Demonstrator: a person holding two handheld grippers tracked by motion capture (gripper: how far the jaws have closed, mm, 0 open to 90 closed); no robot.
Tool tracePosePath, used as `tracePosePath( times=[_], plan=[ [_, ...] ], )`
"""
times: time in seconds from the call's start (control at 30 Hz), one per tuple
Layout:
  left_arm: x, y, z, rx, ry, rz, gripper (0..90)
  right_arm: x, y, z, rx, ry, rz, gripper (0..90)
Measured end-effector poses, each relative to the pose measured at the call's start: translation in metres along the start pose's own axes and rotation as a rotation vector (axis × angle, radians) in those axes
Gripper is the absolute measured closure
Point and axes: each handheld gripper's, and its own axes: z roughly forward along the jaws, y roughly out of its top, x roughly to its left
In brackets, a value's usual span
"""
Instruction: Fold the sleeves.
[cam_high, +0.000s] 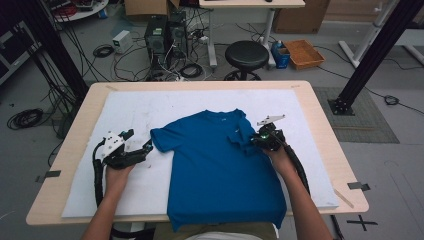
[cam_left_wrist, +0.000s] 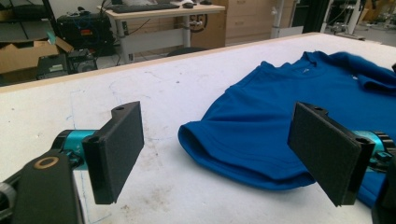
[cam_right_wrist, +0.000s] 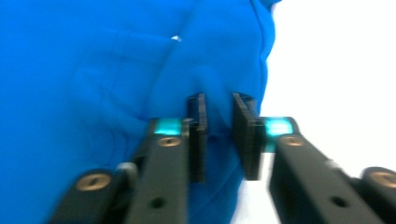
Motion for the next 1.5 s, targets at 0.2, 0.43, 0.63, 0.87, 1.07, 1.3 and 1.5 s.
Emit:
tracePosePath(
  times=[0.2, 0.43, 0.63, 0.87, 1.07, 1.3, 1.5],
  plan=[
    [-0.001, 0.000, 0.001, 0.009, 0.012, 0.004, 18.5, -0.011, 0.004, -0.009, -0.035, -0.074, 0.105, 64.1],
    [0.000, 0.000, 0.001, 0.009, 0.011, 0.000, 18.6, -0.028, 0.019, 0.017, -0.097, -0.069, 0.202, 62.3],
    [0.000, 0.000, 0.001, 0.009, 0.011, 0.000, 18.6, -0.035, 0.015, 0.024, -0.055, -0.183, 0.164, 87.4],
    [-0.001, 0.000, 0.001, 0.013, 0.013, 0.005, 18.6, -0.046, 0.012, 0.014, -0.099, -0.222, 0.295, 48.1],
    [-0.001, 0.000, 0.001, 0.013, 0.017, 0.002, 18.8, -0.021, 0.025, -0.006, -0.200, -0.014, 0.192, 55.9],
    [-0.001, 0.001, 0.002, 0.015, 0.016, 0.004, 18.9, 0.025, 0.035, 0.032, 0.000, -0.033, 0.015, 86.3],
    [0.001, 0.001, 0.001, 0.018, 0.016, -0.013, 19.0, 0.029, 0.041, 0.027, -0.082, 0.125, 0.025, 87.4]
  ],
)
